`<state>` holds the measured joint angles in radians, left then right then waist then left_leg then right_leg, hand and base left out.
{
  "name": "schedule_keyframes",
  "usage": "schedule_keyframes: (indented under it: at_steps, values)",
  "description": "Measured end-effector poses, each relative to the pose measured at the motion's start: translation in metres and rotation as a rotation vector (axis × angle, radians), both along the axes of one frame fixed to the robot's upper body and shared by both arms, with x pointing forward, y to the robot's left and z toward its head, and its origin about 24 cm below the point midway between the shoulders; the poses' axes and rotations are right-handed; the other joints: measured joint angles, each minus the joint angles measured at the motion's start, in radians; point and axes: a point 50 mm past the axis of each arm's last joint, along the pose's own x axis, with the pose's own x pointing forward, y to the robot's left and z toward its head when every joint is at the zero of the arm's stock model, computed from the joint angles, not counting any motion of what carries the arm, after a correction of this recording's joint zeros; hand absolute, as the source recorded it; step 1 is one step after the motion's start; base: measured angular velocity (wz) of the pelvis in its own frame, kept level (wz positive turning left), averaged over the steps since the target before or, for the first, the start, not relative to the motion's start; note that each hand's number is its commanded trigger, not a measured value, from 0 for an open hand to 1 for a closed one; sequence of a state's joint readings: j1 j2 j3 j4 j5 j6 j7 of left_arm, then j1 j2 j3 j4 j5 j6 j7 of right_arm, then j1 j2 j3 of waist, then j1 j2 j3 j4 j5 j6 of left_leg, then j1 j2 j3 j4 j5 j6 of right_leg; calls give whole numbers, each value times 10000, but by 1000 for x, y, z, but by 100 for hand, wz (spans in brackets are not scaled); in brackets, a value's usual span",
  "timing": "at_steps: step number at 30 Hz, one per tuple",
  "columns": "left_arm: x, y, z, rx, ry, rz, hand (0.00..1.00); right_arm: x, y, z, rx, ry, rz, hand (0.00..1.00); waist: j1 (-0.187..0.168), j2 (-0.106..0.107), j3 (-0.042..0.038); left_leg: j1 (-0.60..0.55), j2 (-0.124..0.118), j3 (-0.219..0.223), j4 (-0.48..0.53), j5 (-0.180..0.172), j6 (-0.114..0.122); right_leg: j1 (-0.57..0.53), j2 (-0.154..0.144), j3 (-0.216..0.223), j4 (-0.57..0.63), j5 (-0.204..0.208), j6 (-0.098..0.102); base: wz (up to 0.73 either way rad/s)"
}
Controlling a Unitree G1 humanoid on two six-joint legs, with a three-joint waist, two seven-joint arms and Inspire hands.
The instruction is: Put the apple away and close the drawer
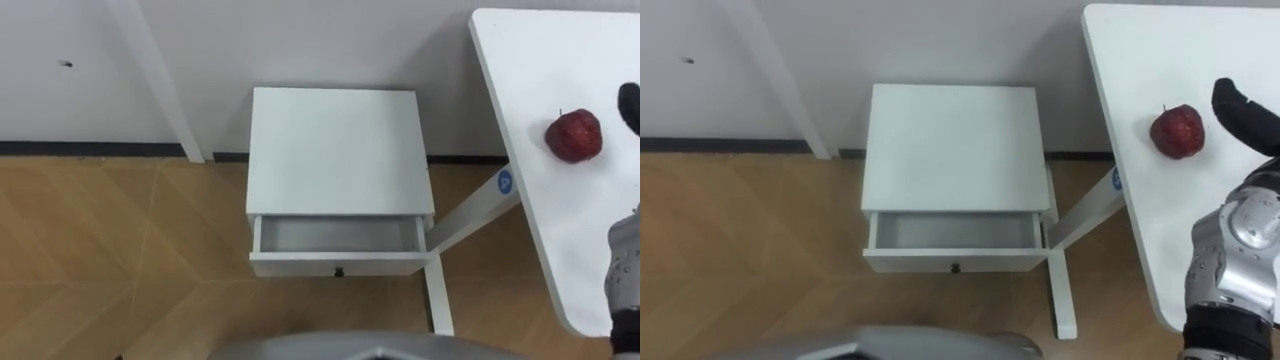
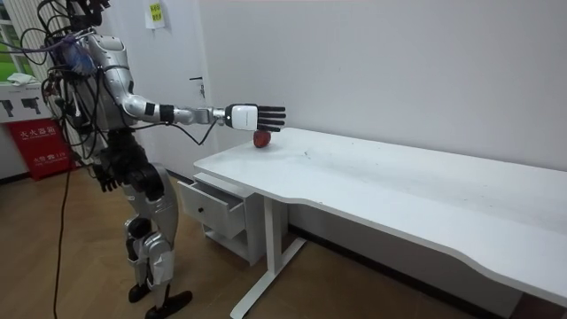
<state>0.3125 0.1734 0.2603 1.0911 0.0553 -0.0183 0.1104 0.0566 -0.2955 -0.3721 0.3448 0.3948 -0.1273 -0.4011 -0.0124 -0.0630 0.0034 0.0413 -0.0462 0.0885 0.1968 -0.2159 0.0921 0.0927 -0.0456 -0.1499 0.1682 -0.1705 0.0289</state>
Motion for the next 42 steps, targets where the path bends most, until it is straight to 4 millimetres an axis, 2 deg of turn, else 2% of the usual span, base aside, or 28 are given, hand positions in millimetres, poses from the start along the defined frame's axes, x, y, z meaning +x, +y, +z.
schedule_keyframes:
  at_steps: [2,15,24,32,42]
  values:
    - [-3,-1,-1,-152,181,43,0,-1,0,-5,162,308,125,0,24,20,-6,-24,1,4,-4,0,0,-36,5,20,0,0,0,0]
    - [-6,-3,-1,-238,437,73,0,3,3,-6,167,510,1073,0,-101,-10,-25,-36,8,5,10,3,-5,-28,8,8,1,0,0,0]
    - [-3,-2,-1,-207,346,-19,0,4,0,-6,-96,1029,1780,0,-193,-210,-16,-63,-1,-41,21,3,-5,-10,-26,-196,1,0,0,1]
    - [-3,8,3,41,320,-6,0,4,-23,2,-1345,2115,2188,0,-103,-296,8,-33,-5,-74,62,4,-4,15,-22,-176,0,0,0,0]
    - [-1,12,4,161,316,-231,0,13,-26,12,-1873,2182,2738,0,-80,-355,19,61,-7,-69,77,4,-4,113,-25,-153,1,0,0,0]
